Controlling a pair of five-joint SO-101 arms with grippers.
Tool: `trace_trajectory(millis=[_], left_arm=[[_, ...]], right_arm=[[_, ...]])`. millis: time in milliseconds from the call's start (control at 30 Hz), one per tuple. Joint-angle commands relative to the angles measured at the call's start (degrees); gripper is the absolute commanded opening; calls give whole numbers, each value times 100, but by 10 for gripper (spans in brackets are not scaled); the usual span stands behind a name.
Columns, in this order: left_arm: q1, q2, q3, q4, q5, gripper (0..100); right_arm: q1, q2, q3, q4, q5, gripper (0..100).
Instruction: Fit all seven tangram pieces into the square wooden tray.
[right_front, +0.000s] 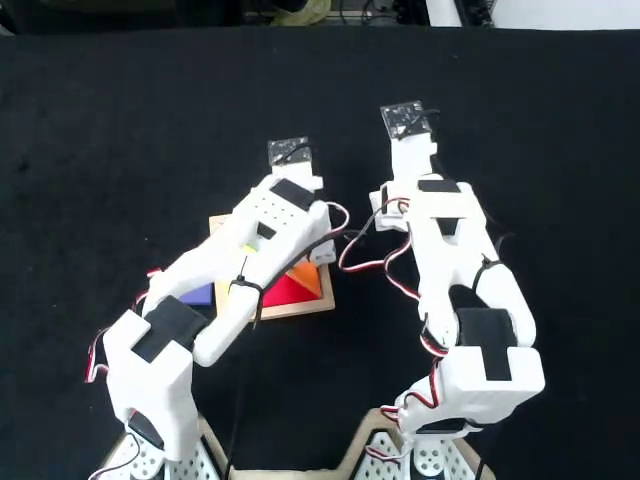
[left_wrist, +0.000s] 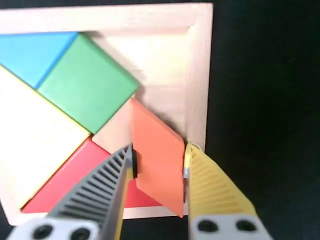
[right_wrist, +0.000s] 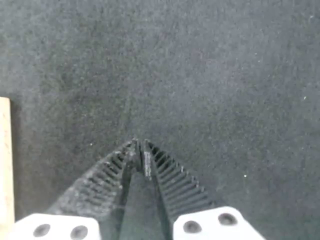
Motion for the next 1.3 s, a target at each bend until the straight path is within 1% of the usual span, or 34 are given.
trace_trajectory(millis=[0, 33, 167, 233, 433, 600, 767, 900, 1100, 1267], left_arm=[[92, -360, 4, -79, 62, 31], [92, -369, 4, -79, 62, 39], [101, -369, 22, -62, 79, 147], [110, -369, 22, 35, 79, 176], [338, -387, -48, 202, 44, 182], [286, -387, -48, 167, -141, 183], [215, -387, -154, 97, -176, 183], [215, -387, -286, 70, -396, 183], [215, -387, -303, 70, -422, 184], [22, -387, -532, 79, -448, 238]], right_arm=[[70, -321, -251, -70, -53, 11], [70, -321, -251, -70, -53, 11], [70, -321, -251, -70, -53, 11], [70, -321, -251, -70, -53, 11], [70, -321, -251, -70, -53, 11], [70, -321, -251, -70, -53, 11], [79, -321, -251, -70, -53, 11], [97, -321, -251, -70, -53, 11], [97, -330, -251, -70, -53, 11], [105, -330, -251, -70, -53, 11]])
